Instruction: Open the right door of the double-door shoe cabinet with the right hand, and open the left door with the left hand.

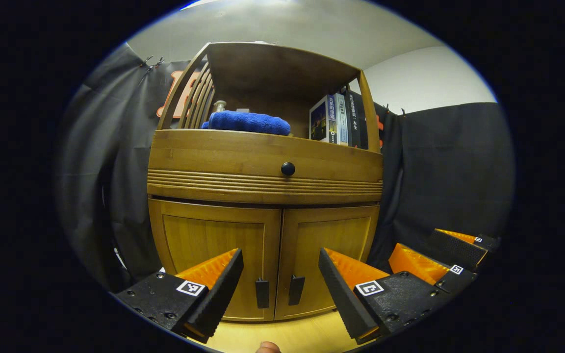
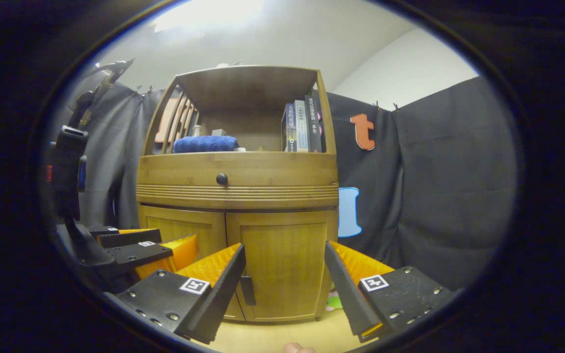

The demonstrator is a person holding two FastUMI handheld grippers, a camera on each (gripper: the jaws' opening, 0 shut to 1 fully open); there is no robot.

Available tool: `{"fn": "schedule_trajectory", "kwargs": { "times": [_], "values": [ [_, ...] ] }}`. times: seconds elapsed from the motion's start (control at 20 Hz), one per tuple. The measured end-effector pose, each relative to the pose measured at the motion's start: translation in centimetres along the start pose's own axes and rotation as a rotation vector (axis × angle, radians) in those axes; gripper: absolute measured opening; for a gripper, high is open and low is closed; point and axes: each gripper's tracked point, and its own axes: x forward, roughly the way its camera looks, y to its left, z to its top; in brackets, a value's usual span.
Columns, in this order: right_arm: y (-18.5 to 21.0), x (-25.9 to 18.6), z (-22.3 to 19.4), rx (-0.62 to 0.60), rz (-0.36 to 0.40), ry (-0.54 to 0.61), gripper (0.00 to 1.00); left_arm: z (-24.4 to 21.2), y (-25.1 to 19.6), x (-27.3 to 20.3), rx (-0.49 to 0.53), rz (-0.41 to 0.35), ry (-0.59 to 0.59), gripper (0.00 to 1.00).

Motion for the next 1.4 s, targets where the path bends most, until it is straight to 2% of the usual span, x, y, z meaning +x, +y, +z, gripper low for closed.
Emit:
{"fn": "schedule_trajectory", "kwargs": {
  "times": [0.05,0.1,0.2,0.25,0.4,0.55,0.6,0.65,0.75,0.9,1.1,1.15,1.2,1.3,1.4],
  "values": [
    [0.0,0.0,-0.1,-0.003,-0.001,0.002,0.93,0.1,0.0,0.0,-0.003,-0.001,-0.003,0.95],
    [0.1,0.0,-0.1,-0.005,-0.001,0.003,0.96,0.1,0.0,0.1,-0.006,0.0,-0.004,0.96],
    [0.2,-0.1,0.0,-0.006,-0.001,0.001,0.94,0.3,0.3,0.1,-0.008,0.005,-0.01,0.96],
    [0.1,-0.2,0.0,-0.008,-0.002,-0.001,0.96,0.3,0.4,0.0,-0.008,0.01,-0.012,0.96],
    [0.1,-0.1,-0.1,-0.014,-0.004,-0.002,0.94,0.4,1.1,0.2,-0.013,0.02,-0.012,0.96],
    [0.4,0.2,-0.4,-0.015,-0.002,0.005,0.94,0.4,1.6,0.2,-0.019,0.028,-0.015,0.96],
    [0.6,0.3,-0.5,-0.014,0.0,0.007,0.96,0.5,1.9,0.2,-0.019,0.032,-0.019,0.96],
    [0.8,0.5,-0.7,-0.014,0.001,0.009,0.94,0.6,2.2,0.2,-0.019,0.036,-0.021,0.96],
    [0.9,0.9,-1.4,-0.009,0.002,0.014,0.96,0.8,2.8,0.3,-0.019,0.043,-0.027,0.96],
    [1.8,2.2,-3.4,0.003,0.009,0.044,0.94,1.1,4.4,0.3,-0.014,0.067,-0.029,0.96],
    [3.3,4.4,-7.5,0.032,0.038,0.108,0.94,1.1,8.1,-0.7,0.011,0.148,-0.028,0.96],
    [3.9,5.1,-8.6,0.044,0.048,0.126,0.96,1.2,9.5,-1.1,0.018,0.176,-0.026,0.95],
    [4.5,5.9,-9.6,0.055,0.059,0.145,0.94,1.3,11.0,-1.7,0.023,0.21,-0.028,0.92],
    [5.9,7.4,-11.7,0.059,0.08,0.176,0.93,1.5,13.9,-2.7,0.024,0.276,-0.034,0.95],
    [7.3,8.7,-13.7,0.034,0.102,0.206,0.93,1.5,16.7,-3.8,0.024,0.343,-0.03,0.92]
  ]
}}
